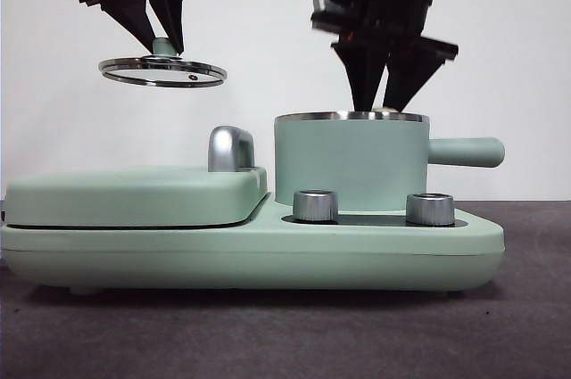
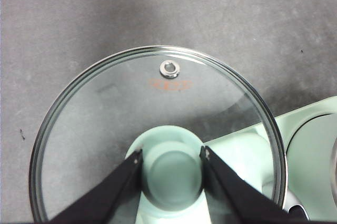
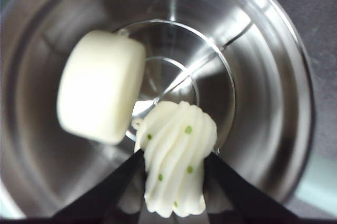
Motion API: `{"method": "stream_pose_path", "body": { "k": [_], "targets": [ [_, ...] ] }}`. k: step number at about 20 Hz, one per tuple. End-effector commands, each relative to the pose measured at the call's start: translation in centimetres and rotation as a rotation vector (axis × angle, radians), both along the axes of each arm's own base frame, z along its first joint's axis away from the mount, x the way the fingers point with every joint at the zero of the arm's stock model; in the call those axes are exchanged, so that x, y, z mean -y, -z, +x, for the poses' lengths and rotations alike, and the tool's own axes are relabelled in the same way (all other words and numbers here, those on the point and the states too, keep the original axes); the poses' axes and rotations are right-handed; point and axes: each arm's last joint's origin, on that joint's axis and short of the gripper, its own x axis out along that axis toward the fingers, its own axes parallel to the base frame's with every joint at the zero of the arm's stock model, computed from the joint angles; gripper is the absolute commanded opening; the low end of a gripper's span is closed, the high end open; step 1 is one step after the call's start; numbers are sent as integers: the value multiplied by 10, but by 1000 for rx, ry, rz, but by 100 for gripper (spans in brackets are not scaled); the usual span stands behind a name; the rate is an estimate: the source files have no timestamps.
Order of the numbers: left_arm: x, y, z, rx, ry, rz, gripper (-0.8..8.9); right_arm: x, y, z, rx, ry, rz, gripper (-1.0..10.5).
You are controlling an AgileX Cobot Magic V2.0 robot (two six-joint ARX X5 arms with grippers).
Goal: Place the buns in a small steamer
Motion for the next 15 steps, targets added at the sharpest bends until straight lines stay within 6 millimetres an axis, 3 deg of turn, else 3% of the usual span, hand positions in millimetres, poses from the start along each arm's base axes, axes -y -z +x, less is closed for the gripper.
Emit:
{"method": "stream_pose_path", "body": {
  "k": [1,7,10,15],
  "targets": [
    [1,-17,-6,68,3,-21,110,-7,6,8,10,-22,2,145],
    [0,-17,-6,68,3,-21,110,-7,7,9,17,-27,1,220],
    [0,-17,-6,68,3,-21,110,-7,7,9,16,-28,1,382],
    [0,-17,-6,67,0,-24,110,-7,2,9,35,-28,11,382]
  ]
}}
